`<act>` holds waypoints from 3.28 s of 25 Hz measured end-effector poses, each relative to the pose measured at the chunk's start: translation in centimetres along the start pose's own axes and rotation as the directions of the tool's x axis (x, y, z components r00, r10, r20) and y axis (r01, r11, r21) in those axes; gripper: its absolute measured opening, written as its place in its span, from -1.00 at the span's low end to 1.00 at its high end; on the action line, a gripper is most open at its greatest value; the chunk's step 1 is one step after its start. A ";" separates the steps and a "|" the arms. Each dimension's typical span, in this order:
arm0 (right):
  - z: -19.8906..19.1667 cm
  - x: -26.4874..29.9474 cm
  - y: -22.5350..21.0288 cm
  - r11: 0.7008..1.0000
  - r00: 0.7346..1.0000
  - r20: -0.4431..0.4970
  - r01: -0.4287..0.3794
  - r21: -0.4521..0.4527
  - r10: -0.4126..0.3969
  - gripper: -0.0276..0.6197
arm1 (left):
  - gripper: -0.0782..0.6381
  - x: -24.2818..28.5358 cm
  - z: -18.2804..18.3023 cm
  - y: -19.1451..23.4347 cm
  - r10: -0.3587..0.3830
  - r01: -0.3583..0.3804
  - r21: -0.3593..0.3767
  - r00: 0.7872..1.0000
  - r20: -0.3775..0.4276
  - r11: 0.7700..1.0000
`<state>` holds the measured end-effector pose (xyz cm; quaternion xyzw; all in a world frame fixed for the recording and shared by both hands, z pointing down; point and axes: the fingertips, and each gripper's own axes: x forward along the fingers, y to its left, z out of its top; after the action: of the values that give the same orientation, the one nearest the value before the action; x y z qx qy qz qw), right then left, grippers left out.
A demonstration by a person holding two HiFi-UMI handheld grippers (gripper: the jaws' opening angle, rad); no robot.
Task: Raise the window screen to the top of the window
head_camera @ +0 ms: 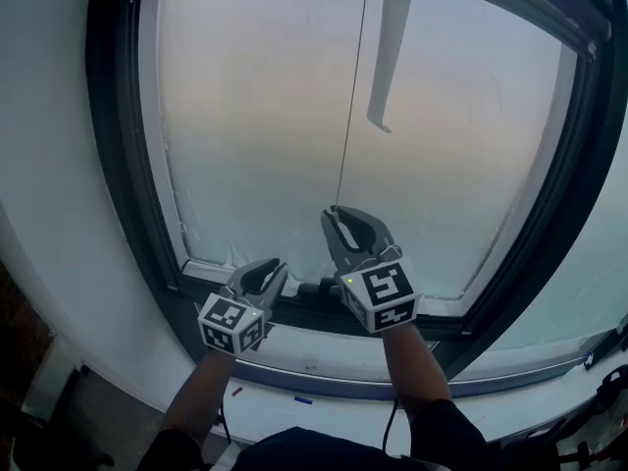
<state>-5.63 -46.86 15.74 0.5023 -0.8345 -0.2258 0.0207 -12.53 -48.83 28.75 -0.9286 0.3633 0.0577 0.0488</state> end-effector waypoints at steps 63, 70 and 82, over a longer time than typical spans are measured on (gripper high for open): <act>-8.0 -40.6 3.0 0.955 0.967 -0.080 0.252 0.155 -0.242 -0.90 | -0.61 -13.2 -2.2 -26.1 -0.029 0.035 -0.072 0.996 0.080 0.997; -10.1 -44.7 3.0 0.925 0.967 -0.116 0.251 0.286 -0.226 -0.90 | -0.61 -16.7 -3.2 -26.6 0.041 -0.040 -0.042 0.999 0.020 0.998; -16.5 -48.3 8.9 0.879 0.941 -0.225 0.320 0.354 -0.252 -0.91 | -0.76 -24.5 -7.9 -22.7 0.104 -0.104 -0.116 0.995 -0.005 0.988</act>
<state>15.21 -8.31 43.40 0.6322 -0.7736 -0.0135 -0.0400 -14.37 -16.83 41.14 -0.9097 0.4071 0.0815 -0.0082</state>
